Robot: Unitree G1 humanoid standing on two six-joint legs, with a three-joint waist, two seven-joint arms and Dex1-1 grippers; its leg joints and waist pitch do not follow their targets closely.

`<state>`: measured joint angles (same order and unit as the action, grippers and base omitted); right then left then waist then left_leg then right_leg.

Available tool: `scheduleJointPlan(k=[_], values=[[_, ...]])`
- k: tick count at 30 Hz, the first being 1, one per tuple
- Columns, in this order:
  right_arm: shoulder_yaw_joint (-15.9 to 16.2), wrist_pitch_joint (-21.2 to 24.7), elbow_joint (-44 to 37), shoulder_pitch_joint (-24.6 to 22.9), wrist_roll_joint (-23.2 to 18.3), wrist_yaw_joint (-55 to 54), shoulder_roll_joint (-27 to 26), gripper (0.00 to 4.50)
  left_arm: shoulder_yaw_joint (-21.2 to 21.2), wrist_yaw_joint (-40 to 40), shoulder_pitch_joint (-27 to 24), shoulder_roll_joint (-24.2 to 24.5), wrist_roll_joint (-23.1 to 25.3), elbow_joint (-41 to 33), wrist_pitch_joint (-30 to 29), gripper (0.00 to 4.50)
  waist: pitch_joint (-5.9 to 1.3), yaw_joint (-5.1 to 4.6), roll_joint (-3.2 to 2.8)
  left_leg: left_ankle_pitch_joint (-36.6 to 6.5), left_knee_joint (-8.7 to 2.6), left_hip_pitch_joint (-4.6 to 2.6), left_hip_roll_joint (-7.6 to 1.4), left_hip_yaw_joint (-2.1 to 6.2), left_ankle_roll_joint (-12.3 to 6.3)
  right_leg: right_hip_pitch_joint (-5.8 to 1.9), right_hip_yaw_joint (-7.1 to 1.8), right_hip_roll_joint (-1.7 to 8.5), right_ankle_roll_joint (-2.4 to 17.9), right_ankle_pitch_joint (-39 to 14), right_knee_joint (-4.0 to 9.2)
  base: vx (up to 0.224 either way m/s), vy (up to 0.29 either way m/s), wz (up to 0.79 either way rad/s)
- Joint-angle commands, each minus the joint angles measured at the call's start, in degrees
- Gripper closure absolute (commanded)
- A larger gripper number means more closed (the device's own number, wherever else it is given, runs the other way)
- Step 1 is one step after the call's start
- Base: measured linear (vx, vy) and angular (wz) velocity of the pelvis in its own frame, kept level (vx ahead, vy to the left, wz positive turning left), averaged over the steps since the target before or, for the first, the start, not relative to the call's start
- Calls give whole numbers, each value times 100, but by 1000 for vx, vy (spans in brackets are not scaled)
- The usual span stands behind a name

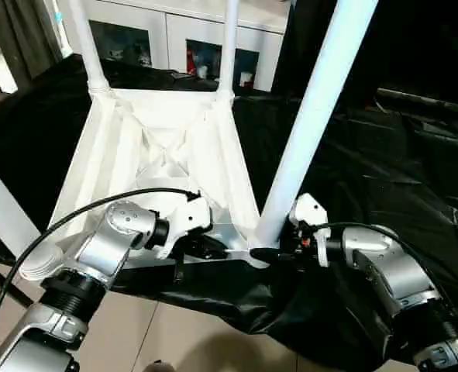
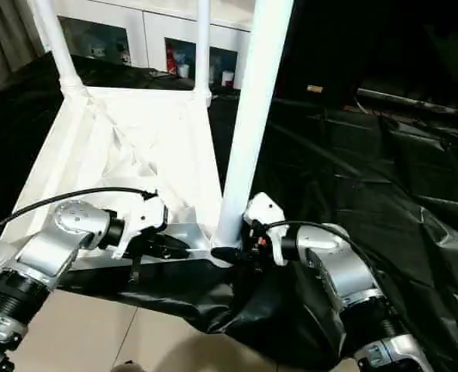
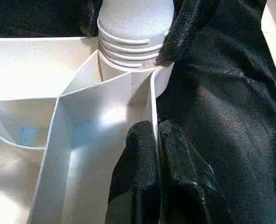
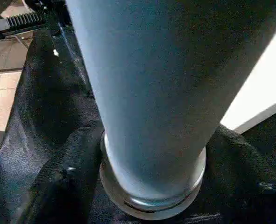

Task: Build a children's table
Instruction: Rotate leg to tighten

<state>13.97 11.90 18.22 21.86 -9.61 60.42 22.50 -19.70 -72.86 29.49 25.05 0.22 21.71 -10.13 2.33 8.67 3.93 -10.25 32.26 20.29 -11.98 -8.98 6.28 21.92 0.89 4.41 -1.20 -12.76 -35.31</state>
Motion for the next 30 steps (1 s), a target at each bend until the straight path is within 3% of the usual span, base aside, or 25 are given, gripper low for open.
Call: scheduleJointPlan(k=[1,7,9,11,14,15,16,17,19,20,21,22,23,24,27,30], values=[[-55,52,35,-9,-61,18,16,163,-366,-169,-106,-58,110,89,-41,450,-275,-25,-12,-596,-321,-41,-55,-83,-304,-227,-101,224,1310,423,283,0,0,0],[-83,68,20,-54,-92,11,-3,173,-354,-139,-127,-64,107,88,-61,450,-275,-25,-12,-591,-318,-40,-51,-84,-312,-233,-101,222,1319,457,281,0,0,0],[-288,-88,292,-16,89,-780,-282,173,-236,425,-59,-240,250,316,-216,450,-258,-38,-23,-619,-326,-29,-45,-86,-267,-219,-103,227,1321,413,289,0,0,0],[-384,-68,453,9,170,-1215,-450,173,-193,757,0,-381,338,467,-290,450,-218,-67,-26,-1067,-378,-47,-57,-76,-83,-195,-109,252,1230,-316,361,0,0,0],[-482,-31,609,33,235,-1712,-668,173,-182,1136,82,-558,458,638,-390,450,-195,-79,-29,-1444,-415,-66,-62,-66,37,-164,-128,266,1058,-1048,433,0,0,0],[-736,150,872,142,244,-2711,-1173,174,-203,1750,246,-935,634,935,-561,450,-184,-77,-47,-1618,-437,-67,-66,-48,82,-152,-132,278,964,-1384,465,0,0,0],[-819,212,955,182,245,-3034,-1335,174,-210,1939,299,-1058,684,1025,-607,450,-172,-105,-49,-1759,-456,-72,-62,-49,164,-106,-144,274,887,-1656,495,0,0,0],[-842,230,978,194,246,-3126,-1380,174,-212,1992,314,-1093,698,1051,-620,450,-182,-109,-38,-1849,-471,-77,-63,-16,255,-122,-135,293,798,-1946,512,0,0,0],[-985,320,1226,335,338,-3995,-1814,174,-233,2399,481,-1503,737,1272,-844,450,-175,-161,-52,-1855,-507,-17,-51,7,333,-126,-120,285,678,-2077,517,-55,1,-7],[-982,327,1324,397,408,-4259,-1966,174,-234,2573,553,-1676,745,1369,-913,450,-190,-159,-91,-1923,-502,-45,-44,14,347,-115,-114,289,655,-2138,529,0,0,0],[-756,198,1446,527,664,-4458,-2142,174,-294,2780,663,-1983,794,1519,-1000,450,-194,-191,-75,-2025,-493,-62,-50,13,353,-86,-123,291,644,-2123,548,0,0,0],[-752,196,1447,529,668,-4459,-2143,174,-295,2782,664,-1986,795,1521,-1001,450,-192,-216,-68,-2046,-488,-55,-43,12,342,-84,-123,274,644,-2017,553,0,0,0],[-610,61,1488,607,779,-4461,-2234,174,-354,2863,709,-2156,839,1595,-1028,450,-212,-222,-103,-2044,-475,-72,-41,4,298,-80,-131,271,671,-1825,557,0,0,0],[-693,10,1490,637,650,-4422,-2320,174,-381,2872,726,-2228,848,1631,-1017,450,-212,-228,-83,-1990,-473,-57,-44,2,262,-90,-130,264,688,-1686,547,0,0,0],[-918,-2,1477,700,378,-4295,-2495,105,-379,2901,776,-2365,896,1760,-956,450,-221,-224,-89,-1942,-471,-31,-27,-11,146,-108,-128,248,707,-1585,548,0,0,0],[-901,11,1453,695,405,-4216,-2446,83,-351,2861,768,-2296,902,1770,-913,450,-235,-208,-102,-1746,-478,-12,-42,-8,121,-128,-127,252,789,-1273,522,0,0,0]])
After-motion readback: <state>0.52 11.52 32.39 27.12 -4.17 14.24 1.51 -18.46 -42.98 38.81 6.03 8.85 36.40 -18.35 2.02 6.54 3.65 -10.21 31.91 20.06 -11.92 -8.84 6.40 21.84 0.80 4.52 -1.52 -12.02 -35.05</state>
